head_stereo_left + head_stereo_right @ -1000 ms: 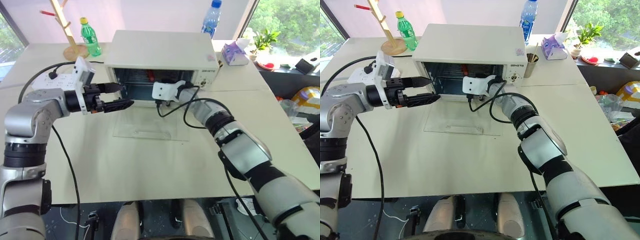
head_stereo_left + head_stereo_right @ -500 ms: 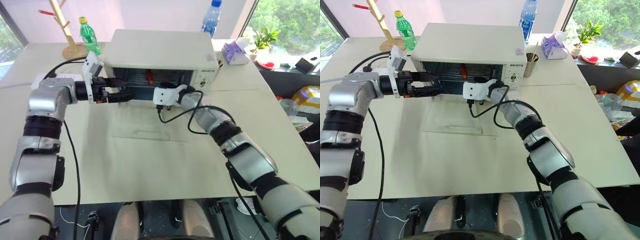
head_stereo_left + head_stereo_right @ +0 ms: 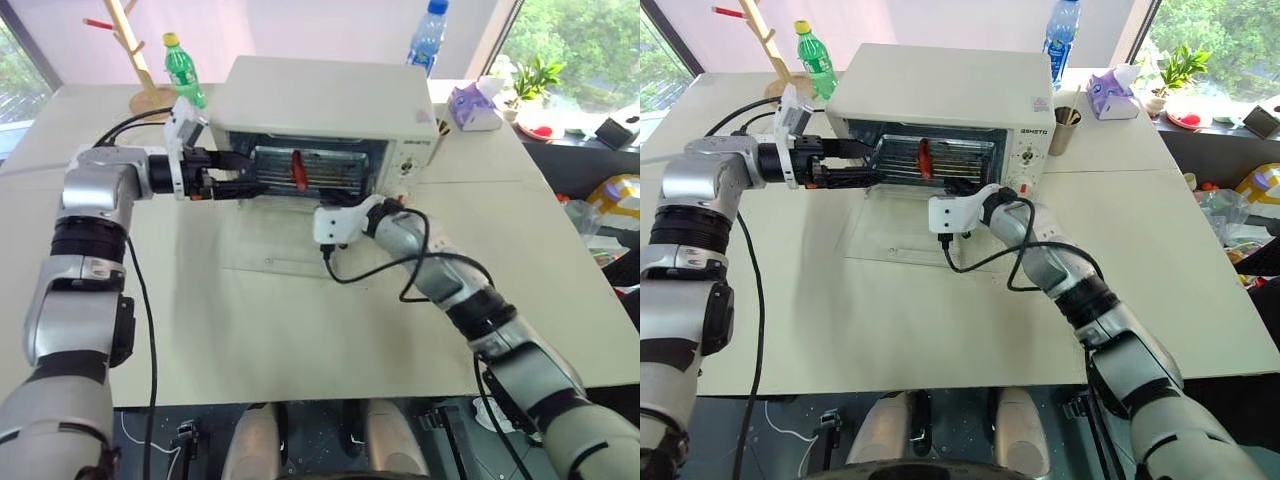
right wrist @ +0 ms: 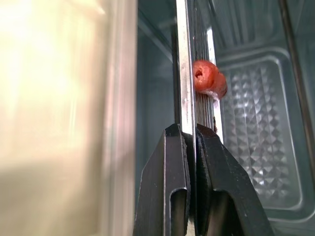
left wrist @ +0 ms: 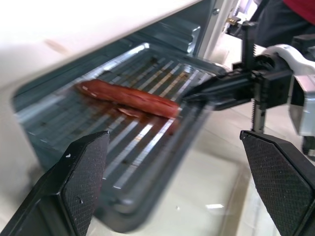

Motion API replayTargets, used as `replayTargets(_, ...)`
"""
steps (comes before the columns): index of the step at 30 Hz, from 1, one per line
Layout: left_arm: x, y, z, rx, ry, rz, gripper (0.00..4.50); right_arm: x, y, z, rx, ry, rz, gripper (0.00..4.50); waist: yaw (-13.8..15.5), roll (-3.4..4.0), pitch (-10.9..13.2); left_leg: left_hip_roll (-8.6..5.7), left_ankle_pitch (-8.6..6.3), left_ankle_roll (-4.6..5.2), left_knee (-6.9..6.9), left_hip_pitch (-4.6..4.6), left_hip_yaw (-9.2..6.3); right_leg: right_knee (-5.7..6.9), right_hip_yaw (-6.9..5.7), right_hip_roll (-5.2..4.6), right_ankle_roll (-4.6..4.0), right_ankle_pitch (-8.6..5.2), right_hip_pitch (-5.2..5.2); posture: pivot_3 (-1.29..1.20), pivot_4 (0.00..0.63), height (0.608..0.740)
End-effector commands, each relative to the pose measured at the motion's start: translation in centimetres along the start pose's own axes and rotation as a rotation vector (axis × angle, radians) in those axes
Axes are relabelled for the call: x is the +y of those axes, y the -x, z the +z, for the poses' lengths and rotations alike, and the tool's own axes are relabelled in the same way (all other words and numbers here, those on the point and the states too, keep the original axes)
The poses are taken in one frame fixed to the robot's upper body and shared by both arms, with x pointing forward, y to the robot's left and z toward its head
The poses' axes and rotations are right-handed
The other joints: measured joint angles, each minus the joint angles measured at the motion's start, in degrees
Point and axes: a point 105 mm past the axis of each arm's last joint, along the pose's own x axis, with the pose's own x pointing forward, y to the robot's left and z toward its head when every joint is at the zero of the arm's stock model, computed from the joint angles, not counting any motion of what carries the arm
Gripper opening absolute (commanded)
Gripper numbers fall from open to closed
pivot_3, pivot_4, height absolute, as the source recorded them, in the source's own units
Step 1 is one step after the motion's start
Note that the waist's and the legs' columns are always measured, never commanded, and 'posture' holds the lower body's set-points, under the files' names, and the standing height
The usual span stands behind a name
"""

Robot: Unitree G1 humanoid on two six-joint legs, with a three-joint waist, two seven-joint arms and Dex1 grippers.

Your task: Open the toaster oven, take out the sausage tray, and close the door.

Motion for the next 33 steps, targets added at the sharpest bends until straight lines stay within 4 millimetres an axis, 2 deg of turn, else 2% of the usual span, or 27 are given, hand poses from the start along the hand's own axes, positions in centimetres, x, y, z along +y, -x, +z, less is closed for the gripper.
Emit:
replayTargets(1,-0.4,1.4,1.6,-0.043,-0.038,0.01,4.5,-2.3,1.6,1.3,-0.054,0.025,-0.074,0.04,0.08,-0.01,0.0,0.0,0.0,0.0,0.02,0.0,-0.01,0.01,0.0,0.0,0.0,0.0,0.01,0.0,0.15,0.722)
replayTargets(12,-1.1,3.5,1.3,-0.03,-0.01,0.052,4.5,-1.5,4.8,1.9,-0.098,0.053,-0.074,0.04,0.27,-0.03,0.02,-0.02,-0.04,0.07,0.05,-0.02,-0.04,-0.02,0.0,-0.02,0.0,0.0,0.02,0.0,0.15,0.722)
replayTargets(20,-1.6,3.7,0.8,-0.022,0.007,0.058,4.5,-0.9,6.4,2.5,-0.146,0.074,-0.085,0.04,0.2,-0.05,0.01,-0.01,-0.05,0.08,0.08,0.0,-0.06,0.01,0.0,0.0,0.0,0.0,0.04,0.0,0.15,0.722)
replayTargets(25,-3.3,5.9,-0.5,-0.012,0.138,0.041,4.5,-0.7,7.5,2.6,-0.192,0.108,-0.076,0.04,-0.12,-0.05,0.0,0.0,-0.04,0.07,0.08,0.02,-0.06,0.01,0.0,0.0,0.0,0.0,0.03,0.0,0.15,0.722)
replayTargets(29,-4.4,7.9,-1.1,-0.052,0.328,0.065,4.5,-0.4,8.4,2.5,-0.239,0.139,-0.047,0.04,-0.04,-0.06,0.01,0.03,-0.05,0.09,0.05,0.07,-0.07,0.04,0.01,0.01,-0.01,-0.01,0.04,0.0,0.15,0.722)
replayTargets(33,-5.9,8.4,-1.9,-0.103,0.517,0.055,4.5,-0.3,8.9,2.5,-0.295,0.139,-0.031,0.04,0.22,-0.09,0.0,0.0,-0.05,0.08,0.09,0.09,-0.12,0.03,0.01,-0.03,0.0,-0.02,0.13,0.0,0.15,0.722)
